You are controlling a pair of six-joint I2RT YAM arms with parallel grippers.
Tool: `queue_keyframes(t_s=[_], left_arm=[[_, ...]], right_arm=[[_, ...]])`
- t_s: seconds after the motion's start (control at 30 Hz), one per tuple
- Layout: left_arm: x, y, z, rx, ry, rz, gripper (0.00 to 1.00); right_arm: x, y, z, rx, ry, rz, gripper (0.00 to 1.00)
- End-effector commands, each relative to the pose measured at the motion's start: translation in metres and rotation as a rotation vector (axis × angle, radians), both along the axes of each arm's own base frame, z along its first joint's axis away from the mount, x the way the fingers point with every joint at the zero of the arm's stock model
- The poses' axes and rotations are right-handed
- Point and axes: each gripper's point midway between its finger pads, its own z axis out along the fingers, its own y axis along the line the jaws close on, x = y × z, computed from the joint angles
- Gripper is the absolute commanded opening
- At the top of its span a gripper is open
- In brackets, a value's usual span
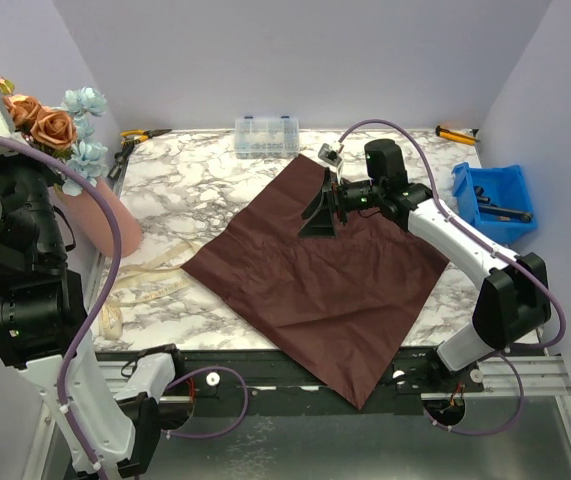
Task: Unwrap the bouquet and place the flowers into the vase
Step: Insert the fake flower into the vase.
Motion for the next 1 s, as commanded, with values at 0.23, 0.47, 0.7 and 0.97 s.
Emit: queue_keyframes(t_s=[0.23, 0.47, 0.7, 0.97], left_arm=[[0.005, -0.003, 0.023, 0.018, -0.08, -0.024, 0.0], [0.019, 0.002, 0.011, 0.03, -0.076, -0.013, 0.0], [0.033, 0.01, 0.0, 0.031, -0.065, 0.015, 0.0], [0.053, 0.023, -0.012, 0.018, -0.049, 0.062, 0.0]], right_arm=[[0.008, -0.002, 0.001, -0.009, -0.012, -0.02, 1.0], [0.008, -0.004, 0.0, -0.009, -0.009, -0.023, 1.0], [0.009, -0.004, -0.002, -0.009, 0.0, -0.023, 1.0], [0.009, -0.004, -0.004, -0.01, 0.011, -0.023, 1.0]])
